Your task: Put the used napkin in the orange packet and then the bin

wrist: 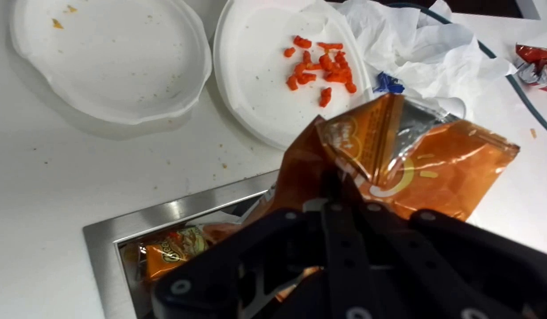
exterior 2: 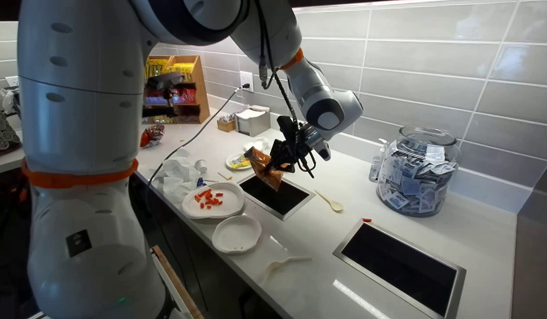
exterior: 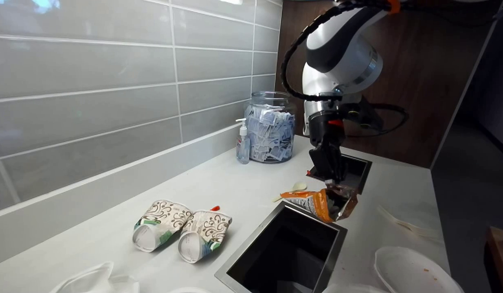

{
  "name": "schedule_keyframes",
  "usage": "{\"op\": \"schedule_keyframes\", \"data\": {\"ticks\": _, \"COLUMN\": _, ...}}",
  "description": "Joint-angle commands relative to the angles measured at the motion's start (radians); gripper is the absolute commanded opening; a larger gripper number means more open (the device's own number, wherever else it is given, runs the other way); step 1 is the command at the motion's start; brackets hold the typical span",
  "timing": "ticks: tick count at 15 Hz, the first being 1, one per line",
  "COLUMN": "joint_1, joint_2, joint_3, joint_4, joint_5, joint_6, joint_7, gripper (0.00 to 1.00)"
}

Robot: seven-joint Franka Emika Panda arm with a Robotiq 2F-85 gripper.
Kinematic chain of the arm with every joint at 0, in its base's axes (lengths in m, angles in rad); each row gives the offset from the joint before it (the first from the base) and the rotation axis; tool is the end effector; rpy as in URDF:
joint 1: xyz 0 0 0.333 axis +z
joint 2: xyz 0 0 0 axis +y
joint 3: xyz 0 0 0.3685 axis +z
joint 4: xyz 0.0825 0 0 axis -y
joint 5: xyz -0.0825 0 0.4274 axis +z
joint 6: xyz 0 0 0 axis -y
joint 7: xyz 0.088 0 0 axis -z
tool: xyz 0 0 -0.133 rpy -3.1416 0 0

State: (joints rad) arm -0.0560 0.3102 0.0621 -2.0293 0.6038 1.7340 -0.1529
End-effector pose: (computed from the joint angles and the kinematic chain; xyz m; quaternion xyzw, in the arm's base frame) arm 0.5665 0.0692 0.2779 -0.9163 0.0596 0.2643 0.2949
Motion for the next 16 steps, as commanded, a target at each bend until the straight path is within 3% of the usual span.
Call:
{"op": "schedule_keyframes", "data": {"ticks": 1, "joint_1": 0.017, "joint_2": 0.009, "joint_3": 0.005, "joint_4": -0.018, "joint_5": 0.045, "joint_6": 0.012, "joint_7": -0.036, "gripper": 0.11}}
{"op": "schedule_keyframes", "data": {"ticks": 2, "joint_1": 0.022, "joint_2": 0.011, "joint_3": 0.005, "joint_4": -0.019, "joint_5": 0.047, "joint_6": 0.017, "joint_7": -0.035, "gripper": 0.27}}
{"op": "schedule_keyframes", "data": {"ticks": 11, "joint_1": 0.038, "joint_2": 0.000, "joint_3": 0.003, "joint_4": -0.028, "joint_5": 0.050, "joint_6": 0.035, "joint_7": -0.022, "gripper": 0.93}}
{"op": "schedule_keyframes", "data": {"ticks": 12, "joint_1": 0.042, "joint_2": -0.016, "joint_3": 0.002, "joint_4": -0.038, "joint_5": 0.040, "joint_6": 0.045, "joint_7": -0.018, "gripper": 0.99}}
{"op": "schedule_keyframes", "data": {"ticks": 16, "joint_1": 0.073, "joint_2": -0.143, "joint_3": 0.008, "joint_4": -0.124, "joint_5": -0.042, "joint_6": 0.103, "joint_7": -0.030, "gripper": 1.00}}
